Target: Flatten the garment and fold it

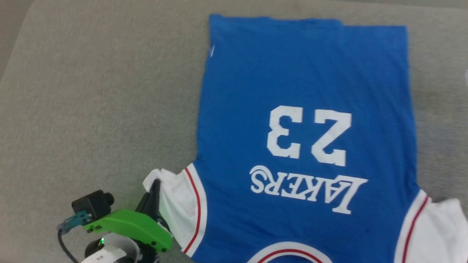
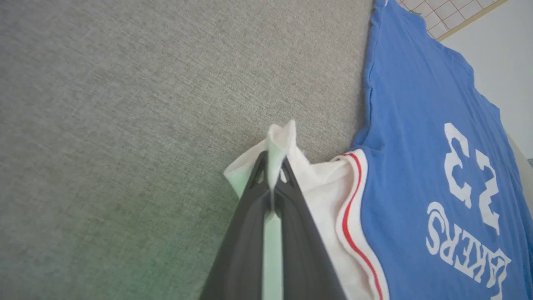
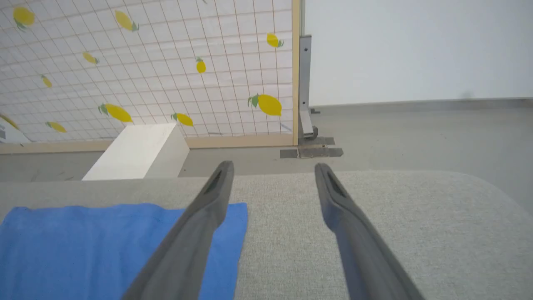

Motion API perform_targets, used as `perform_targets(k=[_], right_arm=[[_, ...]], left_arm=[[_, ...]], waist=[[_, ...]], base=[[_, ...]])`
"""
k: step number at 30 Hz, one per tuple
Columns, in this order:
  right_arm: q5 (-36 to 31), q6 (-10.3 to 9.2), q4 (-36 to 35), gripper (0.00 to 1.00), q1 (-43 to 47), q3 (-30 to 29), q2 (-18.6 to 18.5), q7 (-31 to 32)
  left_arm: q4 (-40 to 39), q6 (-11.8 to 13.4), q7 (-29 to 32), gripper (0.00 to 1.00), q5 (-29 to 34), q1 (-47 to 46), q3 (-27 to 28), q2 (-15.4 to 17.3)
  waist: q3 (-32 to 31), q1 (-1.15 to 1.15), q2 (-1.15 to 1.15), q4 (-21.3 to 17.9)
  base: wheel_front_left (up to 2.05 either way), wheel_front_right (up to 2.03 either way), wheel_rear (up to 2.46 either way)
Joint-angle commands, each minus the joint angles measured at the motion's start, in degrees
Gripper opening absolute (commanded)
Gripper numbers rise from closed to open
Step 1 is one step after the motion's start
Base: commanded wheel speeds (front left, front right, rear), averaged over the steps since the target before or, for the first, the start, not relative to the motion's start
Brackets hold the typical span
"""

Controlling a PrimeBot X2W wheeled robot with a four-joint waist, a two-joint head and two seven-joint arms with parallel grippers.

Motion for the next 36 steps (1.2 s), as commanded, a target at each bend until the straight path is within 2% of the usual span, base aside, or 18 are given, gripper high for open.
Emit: perform_targets(k=[1, 8, 17, 18, 19, 20, 21, 22, 24, 26, 32, 33, 36], right_arm=[[-0.6, -0.09, 1.8, 1.0, -2.3, 0.3, -0.9, 2.1], [-1.0, -0.09, 7.2, 1.0, -9.0, 0.6, -4.1, 15.5], [-5.4, -0.09, 5.7, 1.0, -11.8, -1.3, -6.2, 32.3], [-5.6, -0.09, 5.2, 0.94, -11.8, -1.7, -6.0, 33.9], [-6.0, -0.09, 4.5, 0.45, -11.7, -1.9, -5.8, 35.7], [-6.2, -0.09, 3.8, 0.29, -11.5, -1.9, -5.7, 36.8], [-6.7, -0.09, 2.8, 0.0, -11.1, -2.3, -5.6, 37.6], [-7.2, -0.09, 2.0, 0.0, -10.6, -2.7, -5.4, 37.9], [-7.8, -0.09, -0.2, 0.0, -9.2, -3.2, -4.6, 36.5], [-8.0, -0.09, -2.5, 0.0, -7.3, -3.9, -3.6, 31.7], [-5.1, -0.09, -7.9, 0.0, 4.0, -3.7, -1.4, 8.7], [-4.6, -0.09, -9.1, 0.0, 9.0, -4.9, -0.5, 2.2], [-3.9, -0.09, -10.9, 0.0, 16.9, -6.9, 1.8, -4.3]], left_arm=[[0.8, -0.6, -0.9, 0.0, -0.1, -1.6, -0.5, -0.4], [4.1, -2.2, -3.7, 0.0, -1.0, -4.1, -2.3, -1.4], [7.7, -3.6, -6.4, 0.0, -2.3, -5.7, -4.3, -2.1], [8.0, -3.7, -6.6, 0.0, -2.4, -5.8, -4.4, -2.1], [8.3, -3.7, -6.8, 0.0, -2.5, -6.0, -4.5, -2.2], [8.5, -3.8, -6.9, 0.0, -2.6, -6.0, -4.6, -2.2], [8.9, -3.8, -7.1, 0.0, -2.7, -6.1, -4.6, -2.2], [9.2, -3.8, -7.3, 0.0, -2.8, -6.1, -4.6, -2.2], [9.7, -3.8, -7.6, 0.0, -2.9, -6.1, -4.4, -2.2], [10.1, -3.9, -7.9, 0.0, -3.0, -6.0, -4.1, -1.9], [10.4, -3.0, -7.9, 0.0, -3.0, -3.8, -2.5, -0.1], [10.1, -2.4, -7.3, 0.0, -2.8, -2.6, -2.2, 0.9], [9.0, -1.5, -6.3, 0.0, -2.8, -0.3, -1.2, 2.4]], waist=[[7.9, 0.0, 0.0, 7.2], [11.6, 0.0, 0.0, 10.4], [14.2, 0.0, 0.0, 12.6], [14.3, 0.0, 0.0, 12.7], [14.4, 0.0, 0.0, 12.7], [14.4, 0.0, 0.0, 12.7], [14.2, 0.0, 0.0, 12.6], [13.9, 0.0, 0.0, 12.5], [13.0, 0.0, 0.0, 12.1], [11.4, 0.0, 0.0, 11.3], [3.8, 0.0, 0.0, 7.9], [0.8, 0.0, 0.0, 6.5], [-3.7, 0.0, 0.0, 4.2]], base=[[0.0, 0.0, 0.0], [0.0, 0.0, 0.0], [0.0, 0.0, 0.0], [0.0, 0.0, 0.0], [0.0, 0.0, 0.0], [0.0, 0.0, 0.0], [0.0, 0.0, 0.0], [0.0, 0.0, 0.0], [0.0, 0.0, 0.0], [0.0, 0.0, 0.0], [0.0, 0.0, 0.0], [0.0, 0.0, 0.0], [0.0, 0.0, 0.0]])
